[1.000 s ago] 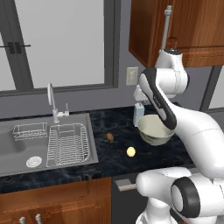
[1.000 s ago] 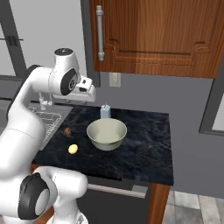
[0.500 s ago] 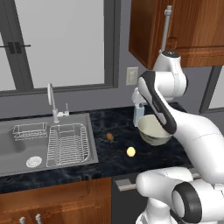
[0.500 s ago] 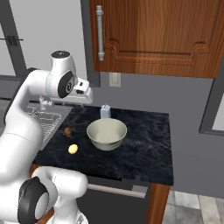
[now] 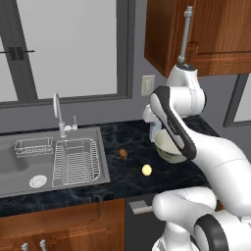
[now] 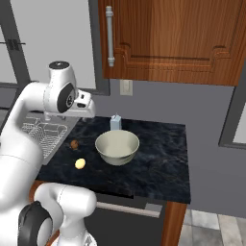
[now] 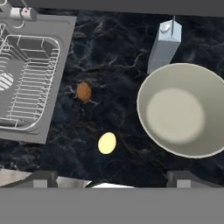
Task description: Gather the eggs and milk located in the vicinity of the sink area and place them right next to the bowl.
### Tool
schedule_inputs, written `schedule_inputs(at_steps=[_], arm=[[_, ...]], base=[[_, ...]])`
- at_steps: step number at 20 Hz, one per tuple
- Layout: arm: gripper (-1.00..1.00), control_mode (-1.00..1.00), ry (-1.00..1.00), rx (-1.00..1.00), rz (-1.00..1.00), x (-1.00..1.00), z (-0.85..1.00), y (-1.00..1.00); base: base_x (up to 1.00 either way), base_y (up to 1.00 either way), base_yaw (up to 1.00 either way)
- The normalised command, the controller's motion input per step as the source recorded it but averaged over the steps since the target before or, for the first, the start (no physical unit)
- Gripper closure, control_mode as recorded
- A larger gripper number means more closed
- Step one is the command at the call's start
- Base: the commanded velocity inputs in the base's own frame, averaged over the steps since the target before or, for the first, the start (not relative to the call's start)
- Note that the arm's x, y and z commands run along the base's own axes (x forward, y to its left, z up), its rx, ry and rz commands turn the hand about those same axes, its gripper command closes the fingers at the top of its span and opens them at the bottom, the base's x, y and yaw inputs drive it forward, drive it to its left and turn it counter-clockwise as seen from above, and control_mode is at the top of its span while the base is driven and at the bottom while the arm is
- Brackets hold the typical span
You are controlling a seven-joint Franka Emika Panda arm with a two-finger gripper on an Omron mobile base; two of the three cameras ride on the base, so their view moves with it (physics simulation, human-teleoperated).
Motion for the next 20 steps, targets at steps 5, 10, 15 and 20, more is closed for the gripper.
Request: schedule_inputs(at_steps=[5, 10, 15, 20], arm=[[-1.0, -1.0, 0.0, 0.0, 0.0, -0.09, -0.08, 0.0], [-1.0, -1.0, 0.0, 0.0, -0.03, -0.04, -0.09, 0.04], [-1.0, -1.0, 0.03, 0.0, -0.08, -0.03, -0.13, 0.12], [-1.0, -1.0, 0.01, 0.06, -0.16, -0.12, -0.14, 0.03]], base=[[0.0, 0.0, 0.0], [0.0, 0.0, 0.0], [0.0, 0.0, 0.0], [0.0, 0.0, 0.0]])
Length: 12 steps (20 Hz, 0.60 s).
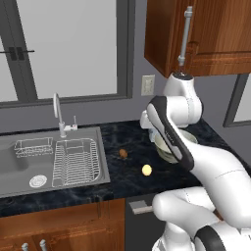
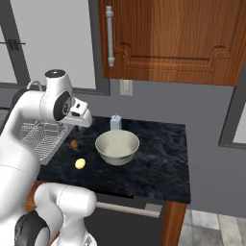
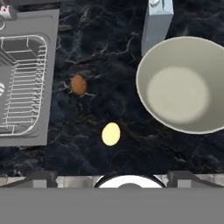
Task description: Gather the eggs and milk located in the vicinity of the sink area and place them right next to the bowl.
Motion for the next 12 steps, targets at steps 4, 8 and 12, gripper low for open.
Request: schedule_inputs(at_steps=[4, 8, 12], arm=[[-1.0, -1.0, 0.0, 0.12, -0.17, -0.16, -0.14, 0.0], [-1.0, -1.0, 0.0, 0.12, -0.15, -0.19, -0.21, 0.0], [-1.0, -1.0, 0.0, 0.07, -0.13, -0.24, -0.23, 0.0]], base=[[0.0, 0.0, 0.0], [0.0, 0.0, 0.0], [0.0, 0.0, 0.0]])
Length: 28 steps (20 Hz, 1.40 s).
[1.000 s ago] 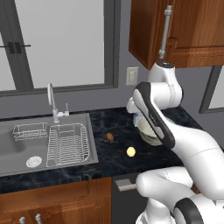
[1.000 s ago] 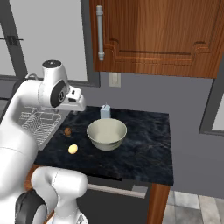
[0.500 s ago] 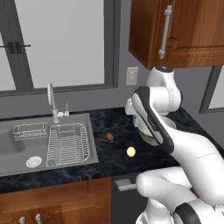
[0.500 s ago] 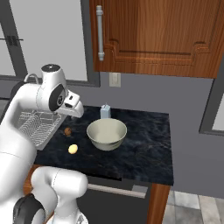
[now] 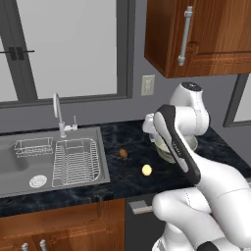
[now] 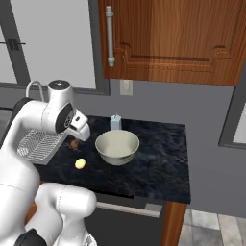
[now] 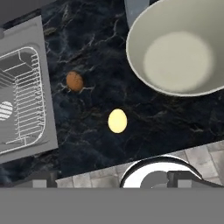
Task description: Gather the eggs and milk located in the vicinity of the sink area and place them right next to the bowl.
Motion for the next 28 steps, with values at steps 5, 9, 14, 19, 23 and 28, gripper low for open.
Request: schedule_inputs(at_steps=[5, 9, 14, 19, 23, 28], arm=[[-1.0, -1.0, 0.04, 0.0, -0.14, -0.4, -0.15, 0.0], [-1.0, -1.0, 0.06, 0.0, -0.15, -0.37, -0.12, 0.0], [-1.0, -1.0, 0.02, 0.0, -0.08, -0.09, -0.1, 0.01], [-1.0, -1.0, 0.0, 0.0, -0.02, 0.0, -0.06, 0.01], [-1.0, -1.0, 0.0, 0.0, 0.0, 0.03, -0.04, 0.01], [-1.0, -1.0, 0.0, 0.0, 0.0, 0.04, -0.22, 0.06]], base=[[0.0, 0.0, 0.0], [0.0, 0.0, 0.0], [0.0, 0.0, 0.0], [0.0, 0.0, 0.0], [0.0, 0.0, 0.0], [0.0, 0.0, 0.0]])
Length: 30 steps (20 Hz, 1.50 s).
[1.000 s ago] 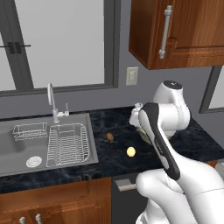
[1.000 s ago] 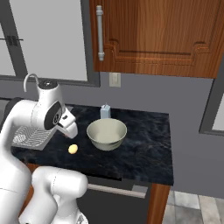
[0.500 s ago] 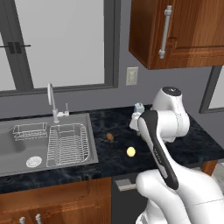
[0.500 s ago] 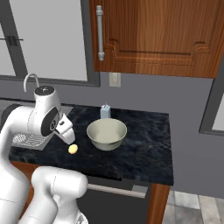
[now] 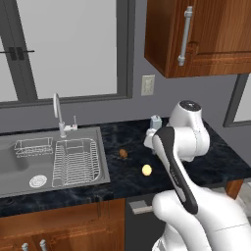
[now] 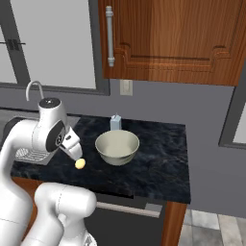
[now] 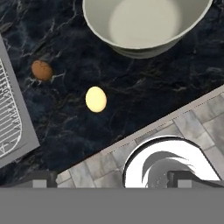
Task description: Gather the eggs and milk located in the vicinity of the sink area and place them right next to the bowl.
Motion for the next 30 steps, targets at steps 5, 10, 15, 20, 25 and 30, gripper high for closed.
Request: schedule_inputs(at_steps=[5, 10, 15, 20, 25, 30], arm=[[-1.0, -1.0, 0.0, 0.0, 0.0, 0.11, -0.3, 0.11], [-1.0, -1.0, 0.0, 0.0, 0.0, 0.14, -0.26, 0.04], [-1.0, -1.0, 0.0, 0.0, 0.0, 0.16, -0.26, 0.0], [-1.0, -1.0, 0.0, 0.0, 0.0, 0.14, -0.25, 0.0], [-1.0, -1.0, 0.0, 0.0, 0.0, 0.11, -0.08, 0.02], [-1.0, -1.0, 0.0, -0.01, 0.0, 0.14, -0.02, 0.07]], base=[[0.0, 0.0, 0.0], [0.0, 0.0, 0.0], [0.0, 0.0, 0.0], [0.0, 0.0, 0.0], [0.0, 0.0, 0.0], [0.0, 0.0, 0.0]])
